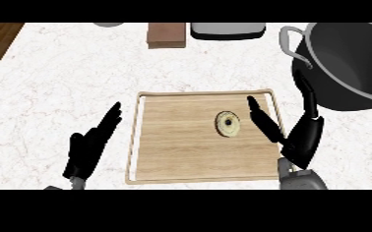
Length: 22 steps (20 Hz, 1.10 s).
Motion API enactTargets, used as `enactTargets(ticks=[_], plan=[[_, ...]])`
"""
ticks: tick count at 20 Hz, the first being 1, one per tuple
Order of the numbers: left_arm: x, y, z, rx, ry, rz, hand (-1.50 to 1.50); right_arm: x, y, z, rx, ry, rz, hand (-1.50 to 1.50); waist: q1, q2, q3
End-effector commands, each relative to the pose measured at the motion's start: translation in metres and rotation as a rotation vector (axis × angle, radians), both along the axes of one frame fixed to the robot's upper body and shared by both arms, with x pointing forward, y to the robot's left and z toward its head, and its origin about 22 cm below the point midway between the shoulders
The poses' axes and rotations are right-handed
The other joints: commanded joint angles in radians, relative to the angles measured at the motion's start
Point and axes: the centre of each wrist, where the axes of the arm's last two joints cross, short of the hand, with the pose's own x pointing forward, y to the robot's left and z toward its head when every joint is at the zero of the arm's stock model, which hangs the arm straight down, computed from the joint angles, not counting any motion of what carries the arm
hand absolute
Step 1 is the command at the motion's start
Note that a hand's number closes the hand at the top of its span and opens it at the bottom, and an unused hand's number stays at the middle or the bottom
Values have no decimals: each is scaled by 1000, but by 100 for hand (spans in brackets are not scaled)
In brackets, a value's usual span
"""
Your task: Pick the cupcake from the tray and place it in the pot
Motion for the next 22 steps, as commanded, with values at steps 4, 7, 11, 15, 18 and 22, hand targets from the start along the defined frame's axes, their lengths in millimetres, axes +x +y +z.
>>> enactTargets(ticks=[4, 7, 11, 15, 18, 22], plan=[[14, 1, 2, -17, 39, -24, 0, -22, 52, 3, 1, 120, -27, -150, 7, 2, -1], [16, -2, 6, -24, 26, -30, 0, -23, 51, 11, 35, 283, -29, -150, 10, 0, -1], [9, 5, -9, -29, 61, -52, 0, -22, 59, 56, 141, 373, -33, -150, 15, 1, 1], [27, 12, 9, -47, 35, -48, 0, -18, 71, 85, 212, 499, -67, -150, 28, 5, 5], [19, 2, 0, -50, 37, -50, 0, -20, 80, 92, 221, 650, -11, -150, 37, 6, 7], [30, -5, 6, -50, 37, -59, 0, -4, 81, 72, 184, 847, 60, -150, 43, 11, 8]])
